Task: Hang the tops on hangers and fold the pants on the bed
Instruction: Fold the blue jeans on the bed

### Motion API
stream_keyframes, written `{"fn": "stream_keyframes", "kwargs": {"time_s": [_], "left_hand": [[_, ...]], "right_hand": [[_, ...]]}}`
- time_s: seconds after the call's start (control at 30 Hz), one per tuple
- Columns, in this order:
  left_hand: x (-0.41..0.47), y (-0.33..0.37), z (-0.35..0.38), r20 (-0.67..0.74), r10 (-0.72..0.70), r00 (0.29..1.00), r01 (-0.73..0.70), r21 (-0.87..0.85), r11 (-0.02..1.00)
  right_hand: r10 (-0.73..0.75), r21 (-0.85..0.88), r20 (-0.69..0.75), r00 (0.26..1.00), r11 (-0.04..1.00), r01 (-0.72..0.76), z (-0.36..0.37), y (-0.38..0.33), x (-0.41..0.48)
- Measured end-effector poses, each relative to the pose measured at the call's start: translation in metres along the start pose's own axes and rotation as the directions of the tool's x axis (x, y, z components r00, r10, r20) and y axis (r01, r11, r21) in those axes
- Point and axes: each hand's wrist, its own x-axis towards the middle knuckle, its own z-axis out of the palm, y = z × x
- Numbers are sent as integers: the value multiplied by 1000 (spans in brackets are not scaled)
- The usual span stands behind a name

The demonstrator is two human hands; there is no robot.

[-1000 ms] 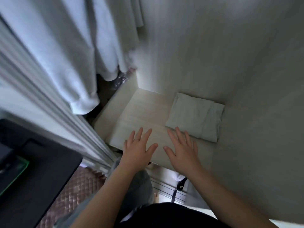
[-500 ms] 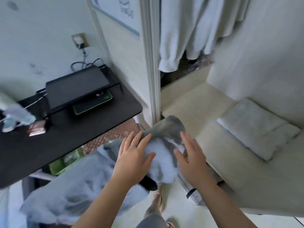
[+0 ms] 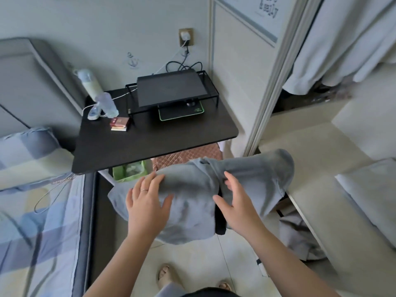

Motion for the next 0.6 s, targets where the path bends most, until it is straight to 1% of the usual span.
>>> {"fn": "stream_keyframes", "kwargs": {"time_s": [0.07, 0.13, 0.2, 0.27, 0.33, 0.37, 0.4, 0.5, 0.6], "left_hand": [[-5, -22, -1, -39, -151, 988, 147, -104, 984], [-9, -42, 2, -51, -305, 951, 282, -258, 924], [-13, -60, 6, -19, -395, 918, 347, -440, 828], [-17, -75, 9, 55, -450, 891, 395, -579, 713], [-20, -86, 12, 159, -461, 873, 444, -646, 620], [-20, -90, 14, 215, -452, 866, 470, -658, 588], [-21, -95, 16, 263, -438, 860, 493, -649, 579], [-22, -111, 20, 342, -376, 861, 508, -593, 625], [-24, -125, 19, 327, -328, 886, 463, -591, 661]], "right_hand": [[27, 3, -53, 998, 1000, -27, 12, -1, 3], [63, 29, -126, 990, 998, -60, 22, -2, 7], [132, 107, -166, 977, 987, -115, 32, -4, 11], [187, 141, -167, 968, 976, -165, 42, -7, 12], [218, 135, -151, 964, 971, -199, 51, -8, 13], [228, 130, -150, 962, 969, -209, 56, -7, 13], [232, 128, -161, 959, 969, -213, 60, -7, 13], [225, 107, -231, 947, 973, -205, 71, -7, 13], [188, 78, -307, 933, 982, -172, 76, -10, 12]]}}
